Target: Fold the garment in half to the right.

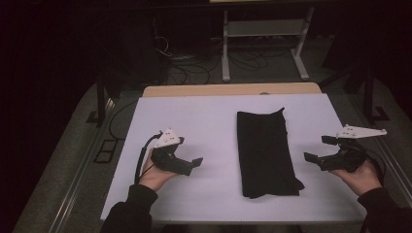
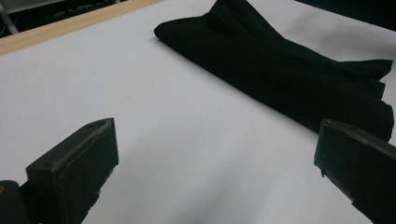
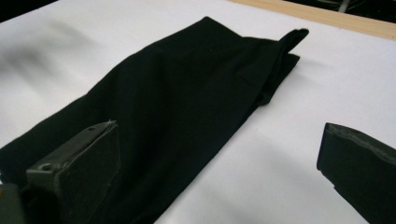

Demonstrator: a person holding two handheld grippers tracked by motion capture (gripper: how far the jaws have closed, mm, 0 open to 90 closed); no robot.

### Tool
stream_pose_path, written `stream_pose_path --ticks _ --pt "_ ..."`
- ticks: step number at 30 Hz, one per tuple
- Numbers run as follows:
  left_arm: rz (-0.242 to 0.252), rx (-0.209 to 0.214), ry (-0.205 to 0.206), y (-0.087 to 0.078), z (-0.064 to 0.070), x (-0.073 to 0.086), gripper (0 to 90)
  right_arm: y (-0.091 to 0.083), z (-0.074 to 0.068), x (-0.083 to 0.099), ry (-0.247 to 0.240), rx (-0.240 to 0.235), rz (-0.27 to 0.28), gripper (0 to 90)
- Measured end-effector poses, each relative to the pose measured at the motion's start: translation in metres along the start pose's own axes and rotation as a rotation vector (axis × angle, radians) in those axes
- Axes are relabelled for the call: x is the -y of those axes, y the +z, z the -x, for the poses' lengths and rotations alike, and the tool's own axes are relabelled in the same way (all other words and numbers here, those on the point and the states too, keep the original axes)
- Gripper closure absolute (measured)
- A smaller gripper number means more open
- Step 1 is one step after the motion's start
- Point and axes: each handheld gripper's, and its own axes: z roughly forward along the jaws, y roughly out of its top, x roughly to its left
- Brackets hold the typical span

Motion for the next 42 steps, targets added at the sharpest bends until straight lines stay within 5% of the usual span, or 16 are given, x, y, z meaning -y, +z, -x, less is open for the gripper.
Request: stream_pose_path --ticks 42 --pt "0.123 -0.161 -0.147 -0.069 -0.043 0.078 0.0 -0.004 -0.013 0.049 0.010 -0.014 -0.023 0.0"
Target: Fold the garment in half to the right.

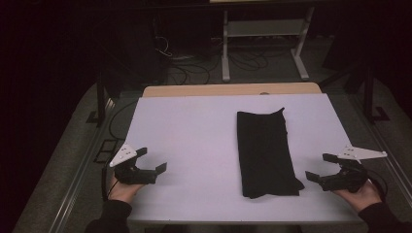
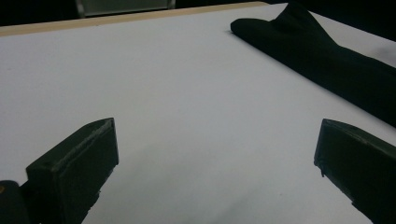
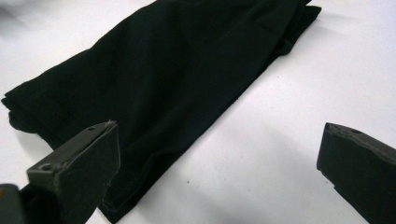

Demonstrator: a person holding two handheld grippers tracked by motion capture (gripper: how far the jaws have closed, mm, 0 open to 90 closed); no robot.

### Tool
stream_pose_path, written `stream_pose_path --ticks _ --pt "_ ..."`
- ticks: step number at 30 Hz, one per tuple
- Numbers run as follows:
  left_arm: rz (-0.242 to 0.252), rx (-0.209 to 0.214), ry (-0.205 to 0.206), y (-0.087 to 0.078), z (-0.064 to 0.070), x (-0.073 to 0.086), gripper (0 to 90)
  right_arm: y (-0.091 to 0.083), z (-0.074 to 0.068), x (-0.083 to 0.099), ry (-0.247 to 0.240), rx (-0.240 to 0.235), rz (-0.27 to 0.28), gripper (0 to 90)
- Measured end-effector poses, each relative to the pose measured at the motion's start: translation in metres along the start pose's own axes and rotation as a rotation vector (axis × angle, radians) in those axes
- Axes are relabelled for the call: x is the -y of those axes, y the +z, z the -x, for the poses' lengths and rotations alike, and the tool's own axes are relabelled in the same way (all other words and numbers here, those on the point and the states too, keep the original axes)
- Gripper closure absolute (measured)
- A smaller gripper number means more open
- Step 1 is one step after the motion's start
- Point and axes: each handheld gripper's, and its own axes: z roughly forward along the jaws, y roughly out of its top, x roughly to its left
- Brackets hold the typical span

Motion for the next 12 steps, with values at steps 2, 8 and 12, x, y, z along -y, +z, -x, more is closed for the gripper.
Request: stream_pose_path --ticks 2,8,12 --pt "-0.003 -0.010 -0.006 -0.004 -0.003 0.004 0.0 -0.001 0.001 0.002 0.003 0.002 0.006 0.0" --pt "-0.009 -0.040 -0.032 -0.013 -0.014 0.013 0.0 -0.003 0.002 0.004 0.011 0.002 0.017 0.0" --pt "-0.001 -0.056 -0.050 -0.016 -0.018 0.016 0.0 -0.003 0.002 0.004 0.023 -0.007 0.033 0.0"
